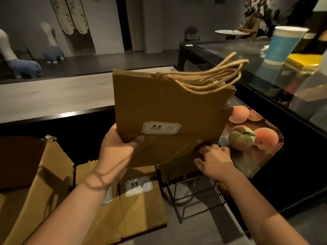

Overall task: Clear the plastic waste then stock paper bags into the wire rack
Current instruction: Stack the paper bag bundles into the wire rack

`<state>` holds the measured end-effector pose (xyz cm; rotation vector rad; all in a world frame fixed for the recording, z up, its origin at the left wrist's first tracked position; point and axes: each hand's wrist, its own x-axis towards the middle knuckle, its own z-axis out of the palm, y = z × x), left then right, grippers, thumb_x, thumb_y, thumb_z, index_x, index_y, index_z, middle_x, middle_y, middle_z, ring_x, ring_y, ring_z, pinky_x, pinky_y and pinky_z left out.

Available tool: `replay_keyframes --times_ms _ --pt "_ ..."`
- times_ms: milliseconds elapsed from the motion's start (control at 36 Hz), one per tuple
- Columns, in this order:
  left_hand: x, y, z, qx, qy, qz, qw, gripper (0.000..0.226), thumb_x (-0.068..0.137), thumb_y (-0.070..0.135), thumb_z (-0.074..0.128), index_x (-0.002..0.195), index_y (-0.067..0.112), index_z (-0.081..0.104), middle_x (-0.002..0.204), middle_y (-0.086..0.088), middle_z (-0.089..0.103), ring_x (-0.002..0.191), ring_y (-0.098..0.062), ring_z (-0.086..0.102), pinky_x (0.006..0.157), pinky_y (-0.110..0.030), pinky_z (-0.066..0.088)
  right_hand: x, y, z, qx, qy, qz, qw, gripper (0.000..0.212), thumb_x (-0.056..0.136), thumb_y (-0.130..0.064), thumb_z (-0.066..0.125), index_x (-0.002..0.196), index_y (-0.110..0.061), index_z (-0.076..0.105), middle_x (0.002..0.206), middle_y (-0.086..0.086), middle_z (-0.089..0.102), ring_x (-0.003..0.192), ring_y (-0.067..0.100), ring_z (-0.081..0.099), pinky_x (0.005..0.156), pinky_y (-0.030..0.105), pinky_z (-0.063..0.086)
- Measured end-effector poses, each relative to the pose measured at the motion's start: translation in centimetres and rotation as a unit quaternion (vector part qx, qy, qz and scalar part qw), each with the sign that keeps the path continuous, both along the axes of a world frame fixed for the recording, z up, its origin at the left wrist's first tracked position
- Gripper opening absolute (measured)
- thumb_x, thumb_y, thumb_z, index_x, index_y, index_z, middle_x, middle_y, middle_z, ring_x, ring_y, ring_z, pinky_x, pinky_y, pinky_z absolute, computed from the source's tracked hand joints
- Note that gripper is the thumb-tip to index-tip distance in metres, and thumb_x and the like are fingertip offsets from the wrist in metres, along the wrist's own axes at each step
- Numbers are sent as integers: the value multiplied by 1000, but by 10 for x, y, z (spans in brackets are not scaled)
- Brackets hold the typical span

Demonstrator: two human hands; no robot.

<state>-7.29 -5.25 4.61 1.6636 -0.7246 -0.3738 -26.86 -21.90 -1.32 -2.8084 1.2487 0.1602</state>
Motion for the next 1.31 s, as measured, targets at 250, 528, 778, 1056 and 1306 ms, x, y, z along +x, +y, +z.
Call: replay_keyframes --times_ms 250,528,778,1056,1306 --pt "-19 -13 -69 16 134 10 991 46 86 8 69 122 29 50 107 17 62 107 -14 58 96 -35 46 2 -9 -12 102 -138 -53 984 29 97 -45 40 105 -24 58 123 2 57 129 24 40 114 38 20" --pt "-44 -31 -95 48 145 31 988 51 92 12 62 140 15 44 130 -3 55 124 -24 49 95 -29 37 -6 -4 -20 58 -311 -141 938 29 101 -23 47 118 0 53 118 12 46 116 30 43 99 29 29" --pt "-41 -36 -98 72 133 21 988 14 99 36 47 110 28 51 105 3 60 103 -25 59 90 -36 48 -4 -1 -27 59 -373 -175 909 20 101 -23 45 114 -7 50 111 4 47 108 26 49 93 33 38" --pt "-57 -32 -84 -36 45 7 998 44 98 14 49 130 41 36 118 26 47 111 5 44 95 -11 32 7 -4 -32 53 -473 -218 852 15 100 -9 44 106 -17 56 104 1 55 85 7 49 74 17 39" --pt "-64 -38 -80 -97 7 18 995 46 96 9 51 134 30 38 116 24 52 105 9 52 91 -10 40 -6 -4 -24 144 -597 -191 766 37 98 8 36 105 -21 59 88 -9 52 69 -4 54 58 6 46"
